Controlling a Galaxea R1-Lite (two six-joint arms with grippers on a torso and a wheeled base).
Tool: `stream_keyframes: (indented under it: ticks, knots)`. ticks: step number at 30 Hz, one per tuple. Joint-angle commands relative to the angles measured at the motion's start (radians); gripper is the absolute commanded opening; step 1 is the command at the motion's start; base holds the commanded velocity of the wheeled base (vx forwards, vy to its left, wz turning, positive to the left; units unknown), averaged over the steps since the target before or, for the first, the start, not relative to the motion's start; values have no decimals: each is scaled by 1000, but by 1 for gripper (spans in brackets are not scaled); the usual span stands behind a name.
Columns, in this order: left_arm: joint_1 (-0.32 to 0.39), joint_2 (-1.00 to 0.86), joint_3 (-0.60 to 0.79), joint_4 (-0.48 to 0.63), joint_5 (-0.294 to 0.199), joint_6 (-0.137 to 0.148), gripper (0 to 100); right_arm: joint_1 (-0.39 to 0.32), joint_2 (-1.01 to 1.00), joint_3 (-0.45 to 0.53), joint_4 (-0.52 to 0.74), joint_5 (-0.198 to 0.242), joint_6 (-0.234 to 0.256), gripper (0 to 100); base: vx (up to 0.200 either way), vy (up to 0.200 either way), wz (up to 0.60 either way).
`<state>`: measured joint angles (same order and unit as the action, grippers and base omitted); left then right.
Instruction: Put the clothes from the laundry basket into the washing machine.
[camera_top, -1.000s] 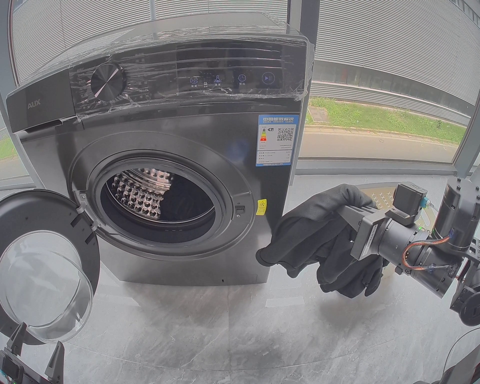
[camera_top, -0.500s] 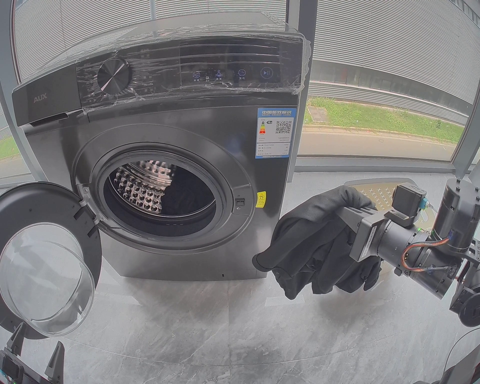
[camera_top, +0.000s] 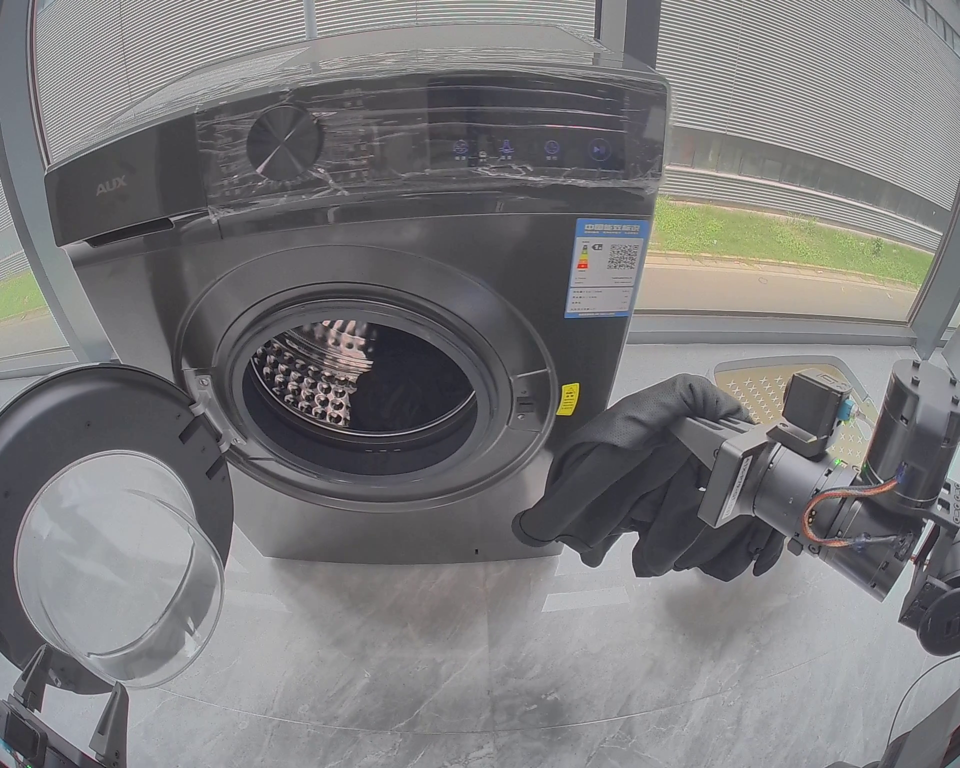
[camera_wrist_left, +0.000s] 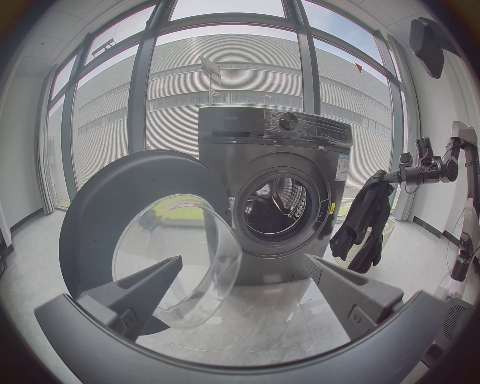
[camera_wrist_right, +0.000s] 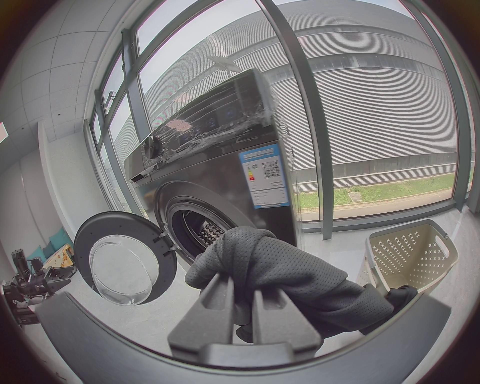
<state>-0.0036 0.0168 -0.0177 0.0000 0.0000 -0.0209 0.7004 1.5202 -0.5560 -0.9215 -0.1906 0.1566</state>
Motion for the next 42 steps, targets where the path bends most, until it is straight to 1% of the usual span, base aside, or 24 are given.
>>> stream_keyframes:
  ticks: [1, 6, 12, 24, 39, 42]
  knots:
    - [1, -17, 16, 0, 0, -1, 100, 4, 1, 2, 0, 0, 0, 0, 0, 0, 0]
    - [-1, -17, 16, 0, 0, -1, 100, 4, 1, 4, 0, 0, 0, 0, 0, 0, 0]
    - [-1, -17, 16, 0, 0, -1, 100, 5, 1, 5, 0, 0, 0, 0, -200, 0, 0]
    - [-1, -17, 16, 0, 0, -1, 100, 5, 1, 11, 0, 0, 0, 0, 0, 0, 0]
    - [-1, -17, 16, 0, 0, -1, 100, 10, 1, 19, 0, 2, 0, 0, 0, 200, 0]
    - [-1, -17, 16, 0, 0, -1, 100, 13, 1, 19, 0, 2, 1, 0, 0, 0, 0]
